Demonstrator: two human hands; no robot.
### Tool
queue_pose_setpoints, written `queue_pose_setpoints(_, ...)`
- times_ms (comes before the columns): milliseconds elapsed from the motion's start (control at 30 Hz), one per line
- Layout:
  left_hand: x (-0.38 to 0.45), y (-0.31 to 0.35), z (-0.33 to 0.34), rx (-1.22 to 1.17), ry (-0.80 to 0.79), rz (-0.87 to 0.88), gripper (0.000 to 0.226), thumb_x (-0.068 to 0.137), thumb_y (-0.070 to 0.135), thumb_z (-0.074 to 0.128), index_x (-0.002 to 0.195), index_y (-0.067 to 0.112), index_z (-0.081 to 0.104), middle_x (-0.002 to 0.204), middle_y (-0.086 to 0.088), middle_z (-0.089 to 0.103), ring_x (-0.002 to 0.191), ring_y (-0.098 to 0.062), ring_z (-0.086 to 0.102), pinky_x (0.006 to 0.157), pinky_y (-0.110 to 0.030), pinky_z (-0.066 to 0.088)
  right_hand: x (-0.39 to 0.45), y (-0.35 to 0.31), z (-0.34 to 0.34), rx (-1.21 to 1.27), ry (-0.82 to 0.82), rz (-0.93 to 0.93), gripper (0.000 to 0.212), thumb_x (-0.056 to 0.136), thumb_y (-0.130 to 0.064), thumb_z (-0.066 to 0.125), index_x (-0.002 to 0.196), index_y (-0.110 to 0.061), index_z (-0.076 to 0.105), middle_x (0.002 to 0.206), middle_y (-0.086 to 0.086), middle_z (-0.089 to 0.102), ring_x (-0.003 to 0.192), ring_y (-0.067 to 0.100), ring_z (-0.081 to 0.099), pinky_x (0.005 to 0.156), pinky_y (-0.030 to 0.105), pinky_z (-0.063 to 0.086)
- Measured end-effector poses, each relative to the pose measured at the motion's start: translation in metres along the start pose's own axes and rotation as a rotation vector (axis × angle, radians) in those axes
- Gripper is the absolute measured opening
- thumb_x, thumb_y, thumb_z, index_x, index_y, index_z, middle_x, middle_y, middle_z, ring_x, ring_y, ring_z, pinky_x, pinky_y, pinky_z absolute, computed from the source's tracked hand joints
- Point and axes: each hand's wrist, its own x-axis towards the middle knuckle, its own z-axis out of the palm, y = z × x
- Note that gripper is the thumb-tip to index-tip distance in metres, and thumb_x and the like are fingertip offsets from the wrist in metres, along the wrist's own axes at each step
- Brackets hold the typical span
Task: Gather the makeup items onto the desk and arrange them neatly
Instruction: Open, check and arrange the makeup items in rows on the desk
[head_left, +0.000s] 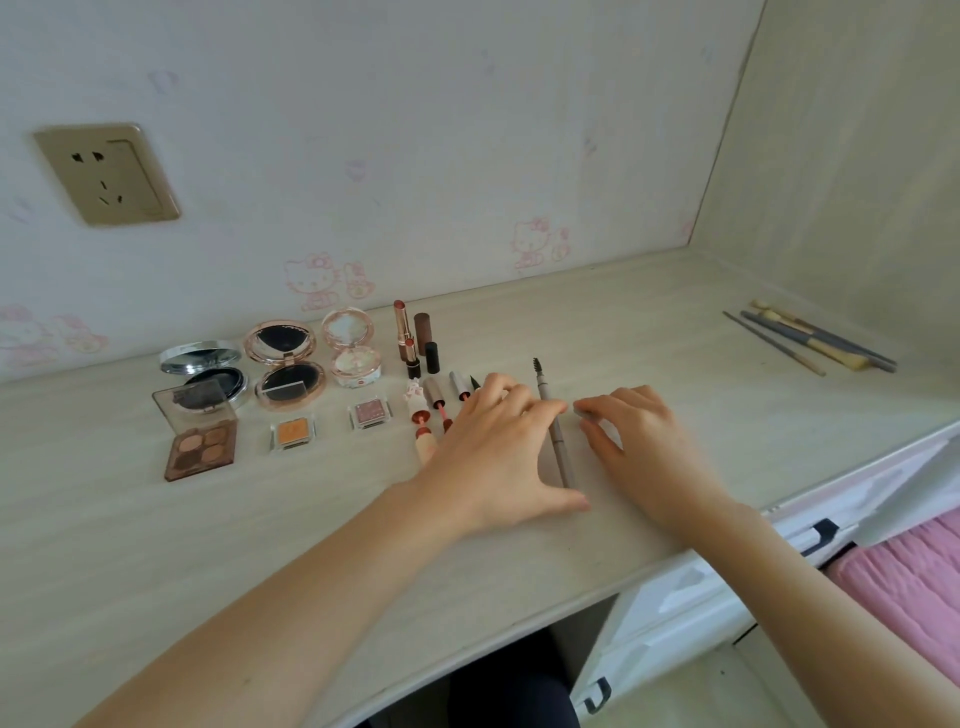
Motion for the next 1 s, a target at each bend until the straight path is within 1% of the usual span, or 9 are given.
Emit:
queue_pose_setpoints(100, 0.009, 0.002, 0.002, 0.087, -0.045, 0.0, 0.087, 0.07, 0.077, 0.055, 0.138, 0.025, 0.042, 0.121, 0.006, 0.05, 0.126, -0.016, 0.026, 0.106, -0.031, 0.024, -0.002, 0.004, 0.0, -0.024, -0.023, -0.018, 0.019, 0.089, -0.013, 0.063, 0.105, -0.018, 0.072, 0.089, 0.0, 0.068, 0.09, 0.026, 0.058, 0.065, 0.036, 0.052)
queue_pose_setpoints(200, 0.011, 0.004, 0.003, 0.142, -0.076, -0.01, 0.084, 0.073, 0.079, 0.048, 0.136, 0.023, 0.045, 0.12, 0.002, 0.053, 0.124, -0.02, 0.03, 0.105, -0.034, 0.027, -0.004, 0.005, -0.003, -0.013, -0.031, -0.011, 0.02, 0.091, -0.015, 0.06, 0.107, -0.02, 0.071, 0.093, -0.001, 0.068, 0.093, 0.024, 0.056, 0.069, 0.037, 0.052)
queue_pose_setpoints(300, 0.008, 0.006, 0.006, 0.192, -0.042, 0.015, 0.08, 0.077, 0.077, 0.044, 0.136, 0.023, 0.046, 0.121, 0.001, 0.055, 0.124, -0.021, 0.031, 0.106, -0.035, 0.025, -0.006, 0.004, -0.004, -0.014, -0.047, -0.008, 0.025, 0.089, -0.011, 0.06, 0.111, -0.019, 0.069, 0.096, 0.0, 0.067, 0.091, 0.024, 0.055, 0.071, 0.032, 0.048)
queue_pose_setpoints(500, 0.001, 0.01, 0.004, 0.247, 0.023, 0.03, 0.065, 0.088, 0.068, 0.039, 0.13, 0.022, 0.056, 0.122, 0.0, 0.055, 0.125, -0.025, 0.03, 0.112, -0.039, 0.016, -0.009, 0.007, -0.005, -0.032, -0.046, -0.048, 0.026, 0.085, -0.008, 0.065, 0.108, -0.019, 0.071, 0.093, -0.001, 0.064, 0.084, 0.023, 0.054, 0.069, 0.03, 0.048)
queue_pose_setpoints(600, -0.002, 0.009, 0.007, 0.25, 0.089, 0.06, 0.055, 0.085, 0.066, 0.046, 0.113, 0.024, 0.069, 0.111, 0.002, 0.06, 0.117, -0.026, 0.041, 0.11, -0.042, 0.027, -0.011, 0.008, -0.005, -0.029, -0.048, -0.063, 0.026, 0.085, -0.011, 0.067, 0.108, -0.021, 0.072, 0.093, -0.002, 0.062, 0.083, 0.021, 0.052, 0.071, 0.024, 0.042)
queue_pose_setpoints(733, -0.005, 0.013, 0.007, 0.335, 0.115, 0.044, 0.045, 0.071, 0.072, 0.058, 0.084, 0.033, 0.076, 0.095, 0.011, 0.065, 0.1, -0.019, 0.055, 0.098, -0.042, 0.045, -0.013, 0.008, -0.007, 0.0, -0.05, -0.047, 0.029, 0.088, -0.011, 0.065, 0.115, -0.021, 0.07, 0.095, -0.001, 0.063, 0.086, 0.022, 0.052, 0.073, 0.028, 0.046)
queue_pose_setpoints(867, -0.008, 0.008, 0.016, 0.277, 0.165, 0.109, 0.036, 0.076, 0.057, 0.063, 0.088, 0.025, 0.076, 0.096, 0.008, 0.069, 0.1, -0.019, 0.06, 0.108, -0.044, 0.033, -0.012, 0.009, -0.006, 0.015, -0.066, -0.017, 0.026, 0.089, -0.011, 0.063, 0.114, -0.015, 0.069, 0.098, -0.001, 0.064, 0.093, 0.022, 0.053, 0.077, 0.025, 0.044)
queue_pose_setpoints(933, -0.008, 0.006, 0.018, 0.318, 0.183, 0.083, 0.031, 0.071, 0.056, 0.069, 0.082, 0.027, 0.076, 0.087, 0.011, 0.069, 0.093, -0.016, 0.063, 0.105, -0.04, 0.036, -0.01, 0.008, -0.005, 0.03, -0.081, -0.015, 0.024, 0.09, -0.011, 0.062, 0.112, -0.015, 0.07, 0.098, -0.001, 0.064, 0.094, 0.021, 0.054, 0.077, 0.026, 0.045)
queue_pose_setpoints(1000, -0.007, 0.004, 0.021, 0.266, 0.175, 0.089, 0.031, 0.071, 0.052, 0.071, 0.083, 0.024, 0.076, 0.086, 0.009, 0.07, 0.092, -0.017, 0.063, 0.104, -0.04, 0.04, -0.006, 0.007, -0.004, 0.049, -0.087, -0.014, 0.023, 0.09, -0.011, 0.061, 0.111, -0.015, 0.07, 0.099, 0.0, 0.065, 0.094, 0.022, 0.055, 0.078, 0.029, 0.048)
